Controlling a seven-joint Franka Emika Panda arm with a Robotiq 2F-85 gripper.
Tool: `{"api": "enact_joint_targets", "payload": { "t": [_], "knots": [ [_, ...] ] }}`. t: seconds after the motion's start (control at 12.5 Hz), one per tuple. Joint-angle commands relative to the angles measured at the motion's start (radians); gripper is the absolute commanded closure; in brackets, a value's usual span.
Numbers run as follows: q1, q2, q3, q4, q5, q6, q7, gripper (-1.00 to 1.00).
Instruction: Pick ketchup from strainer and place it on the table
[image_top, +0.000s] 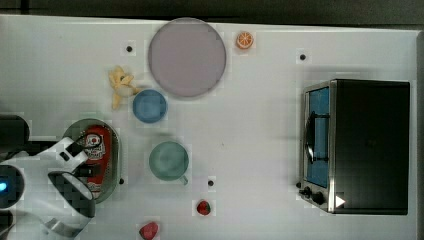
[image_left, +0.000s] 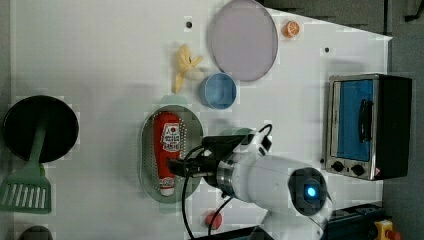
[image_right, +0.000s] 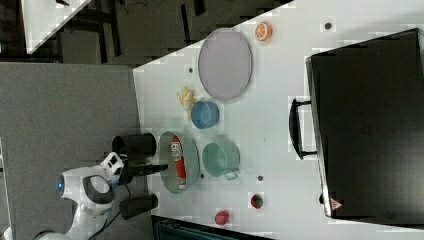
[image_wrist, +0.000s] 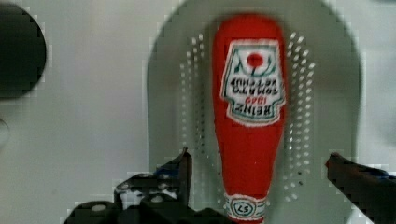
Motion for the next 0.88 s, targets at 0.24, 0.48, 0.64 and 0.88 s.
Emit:
{"api": "enact_joint_targets", "payload": {
  "t": [0.24,0.48,0.64,0.88],
  "knots": [
    [-0.006,0.151,-0.036,0.021,-0.132,0.134,0.137,-1.00],
    [0.013,0.234,-0.077,0.038,-0.225,0.183,0.202,-1.00],
    [0.035,0.278,-0.110,0.068,-0.282,0.183,0.231,-1.00],
    [0.073,0.337,-0.151,0.113,-0.294,0.183,0.245,-0.68]
  ]
}}
